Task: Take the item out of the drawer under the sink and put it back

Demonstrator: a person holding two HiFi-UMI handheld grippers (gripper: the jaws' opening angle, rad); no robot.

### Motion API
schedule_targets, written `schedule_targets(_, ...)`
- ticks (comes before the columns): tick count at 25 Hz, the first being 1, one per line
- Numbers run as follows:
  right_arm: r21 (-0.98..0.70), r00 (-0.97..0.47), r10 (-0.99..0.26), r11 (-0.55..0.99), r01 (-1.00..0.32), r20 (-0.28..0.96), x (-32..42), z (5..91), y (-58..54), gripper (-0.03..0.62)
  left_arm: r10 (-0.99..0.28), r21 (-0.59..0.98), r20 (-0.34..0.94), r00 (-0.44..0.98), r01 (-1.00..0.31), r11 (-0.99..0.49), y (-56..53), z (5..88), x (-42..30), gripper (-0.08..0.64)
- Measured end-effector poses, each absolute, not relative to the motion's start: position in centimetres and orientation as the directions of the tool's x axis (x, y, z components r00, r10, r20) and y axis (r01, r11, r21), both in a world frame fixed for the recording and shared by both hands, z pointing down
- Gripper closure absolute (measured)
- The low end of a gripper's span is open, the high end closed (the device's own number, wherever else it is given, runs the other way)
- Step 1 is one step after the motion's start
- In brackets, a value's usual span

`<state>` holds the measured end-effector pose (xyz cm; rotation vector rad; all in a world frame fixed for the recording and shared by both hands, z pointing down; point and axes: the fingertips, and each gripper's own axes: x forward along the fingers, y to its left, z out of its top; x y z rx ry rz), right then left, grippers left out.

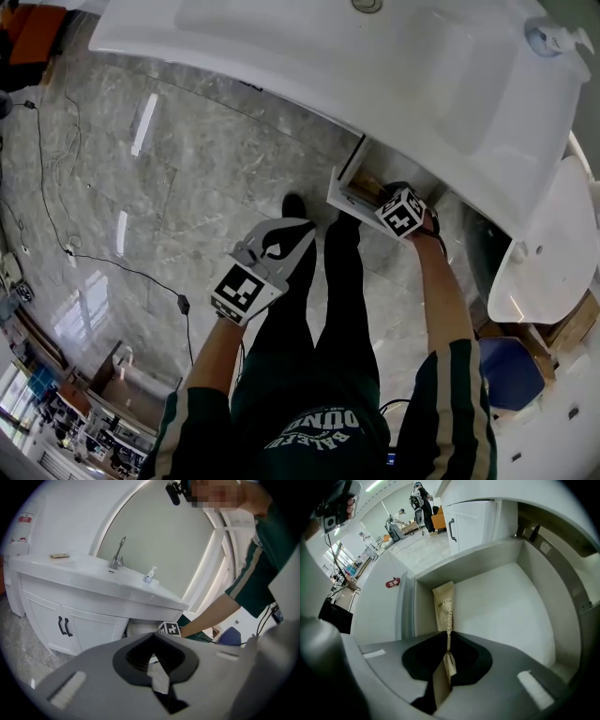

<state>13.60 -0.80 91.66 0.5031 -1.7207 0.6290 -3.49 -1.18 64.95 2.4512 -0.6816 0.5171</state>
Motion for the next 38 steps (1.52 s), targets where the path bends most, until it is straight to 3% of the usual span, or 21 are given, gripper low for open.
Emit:
schedule_targets(22, -0.051, -0.270, -0.213, 0.691, -0.722, 0.939, 14.7, 81.5, -2.0, 0.566, -0.376, 0.374, 0.441, 0.815, -0.547, -0.749, -2.7, 59.7, -2.8, 0.511)
schedule_targets(38, -0.065, -0.396, -0.464, 0.580, -0.812, 0.792, 14.2, 64.3, -2.0, 0.566, -0.440, 0.324, 0.387, 0.810, -0.567, -0.757, -5.5, 51.1, -1.8, 0.511)
